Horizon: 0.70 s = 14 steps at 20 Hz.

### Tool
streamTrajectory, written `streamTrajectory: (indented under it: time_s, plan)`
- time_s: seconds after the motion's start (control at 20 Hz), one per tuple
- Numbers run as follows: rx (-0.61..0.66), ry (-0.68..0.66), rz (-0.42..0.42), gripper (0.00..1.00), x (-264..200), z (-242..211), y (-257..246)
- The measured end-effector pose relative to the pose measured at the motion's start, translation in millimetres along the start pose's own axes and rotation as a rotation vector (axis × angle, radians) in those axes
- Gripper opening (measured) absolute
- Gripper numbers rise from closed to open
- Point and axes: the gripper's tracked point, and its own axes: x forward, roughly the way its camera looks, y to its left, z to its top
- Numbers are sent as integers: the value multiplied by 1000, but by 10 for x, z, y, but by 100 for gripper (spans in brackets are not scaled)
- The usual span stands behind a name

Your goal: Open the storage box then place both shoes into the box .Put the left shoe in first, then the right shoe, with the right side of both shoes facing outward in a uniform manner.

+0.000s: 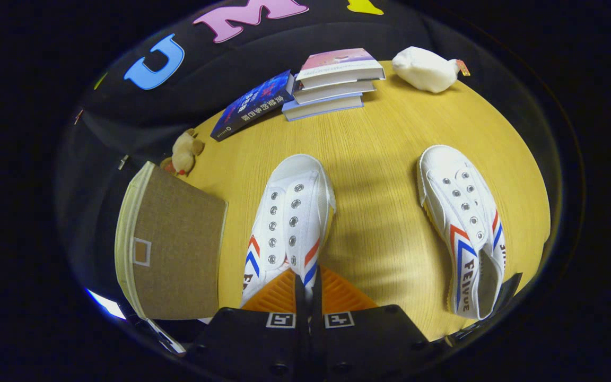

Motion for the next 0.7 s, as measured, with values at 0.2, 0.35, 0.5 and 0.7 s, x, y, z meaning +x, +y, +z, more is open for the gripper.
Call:
streamTrajectory:
  time_s: [0.2,0.35,0.5,0.7]
  plan:
    - [18,-36,21,5,-531,246,311]
    - [21,-77,53,5,-896,444,670]
    - [38,-116,114,5,-1143,576,1164]
    - [117,-131,242,5,-1234,583,1927]
